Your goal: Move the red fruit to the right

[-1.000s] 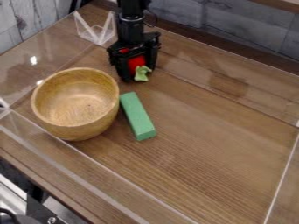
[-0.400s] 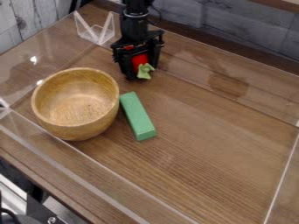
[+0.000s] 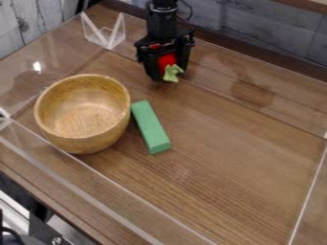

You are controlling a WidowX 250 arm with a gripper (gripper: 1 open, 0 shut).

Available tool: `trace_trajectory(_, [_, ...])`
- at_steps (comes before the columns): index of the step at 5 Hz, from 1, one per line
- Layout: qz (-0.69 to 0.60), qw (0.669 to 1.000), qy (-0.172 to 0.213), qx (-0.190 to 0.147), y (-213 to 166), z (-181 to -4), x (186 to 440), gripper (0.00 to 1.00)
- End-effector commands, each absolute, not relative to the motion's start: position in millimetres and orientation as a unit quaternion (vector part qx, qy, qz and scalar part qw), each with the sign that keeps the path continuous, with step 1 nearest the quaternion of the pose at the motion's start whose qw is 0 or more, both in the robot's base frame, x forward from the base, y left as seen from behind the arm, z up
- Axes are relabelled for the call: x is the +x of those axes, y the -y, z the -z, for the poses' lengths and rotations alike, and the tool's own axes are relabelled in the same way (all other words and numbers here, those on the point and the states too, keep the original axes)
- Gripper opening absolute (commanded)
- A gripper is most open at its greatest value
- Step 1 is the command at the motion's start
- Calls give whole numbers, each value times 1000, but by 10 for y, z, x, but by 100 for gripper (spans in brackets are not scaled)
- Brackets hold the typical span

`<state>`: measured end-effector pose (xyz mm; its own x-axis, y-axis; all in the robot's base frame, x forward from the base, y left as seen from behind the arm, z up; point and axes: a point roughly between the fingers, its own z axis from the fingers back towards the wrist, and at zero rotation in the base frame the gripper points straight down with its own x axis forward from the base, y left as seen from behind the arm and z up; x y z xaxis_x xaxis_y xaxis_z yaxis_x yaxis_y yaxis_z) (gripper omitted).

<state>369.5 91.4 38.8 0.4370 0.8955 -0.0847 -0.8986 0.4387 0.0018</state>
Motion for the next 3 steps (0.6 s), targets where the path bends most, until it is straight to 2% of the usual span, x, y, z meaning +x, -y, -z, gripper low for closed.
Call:
trace_trajectory(1, [-545, 837, 18, -47, -993, -937, 3777, 0])
trace_trajectory(2, [-536, 843, 14, -53, -1032, -1079, 3755, 0])
trace_trajectory(3, [-519, 852, 6, -70, -1059, -1338, 3720, 0])
